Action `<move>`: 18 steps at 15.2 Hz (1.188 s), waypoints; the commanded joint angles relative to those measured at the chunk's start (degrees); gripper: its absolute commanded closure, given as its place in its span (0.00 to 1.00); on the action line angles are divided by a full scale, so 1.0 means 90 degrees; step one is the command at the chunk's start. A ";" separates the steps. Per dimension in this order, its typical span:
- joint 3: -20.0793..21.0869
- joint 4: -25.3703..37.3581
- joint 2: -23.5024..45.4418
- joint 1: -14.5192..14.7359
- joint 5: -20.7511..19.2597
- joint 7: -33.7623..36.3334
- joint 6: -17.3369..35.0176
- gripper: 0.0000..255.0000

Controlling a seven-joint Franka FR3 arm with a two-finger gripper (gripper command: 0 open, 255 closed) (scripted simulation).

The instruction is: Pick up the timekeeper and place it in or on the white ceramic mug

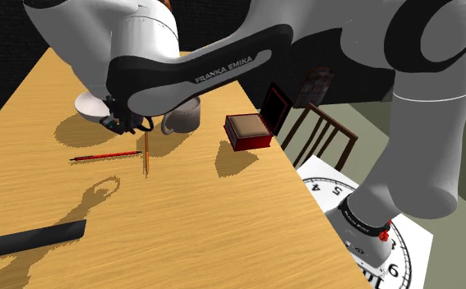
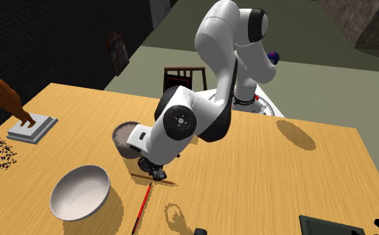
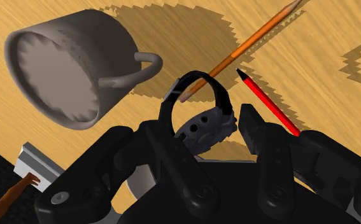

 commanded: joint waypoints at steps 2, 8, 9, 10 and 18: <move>0.0026 0.0181 -0.0048 0.0022 0.0059 -0.0109 -0.0196 1.00; 0.0070 0.0545 -0.0142 0.0061 0.0161 -0.0325 -0.0584 1.00; 0.0075 0.0613 -0.0153 0.0071 0.0175 -0.0361 -0.0652 1.00; 0.0081 0.0683 -0.0162 0.0082 0.0187 -0.0397 -0.0720 1.00; 0.0009 0.0081 -0.0720 -0.0657 0.0437 -0.1006 -0.0295 1.00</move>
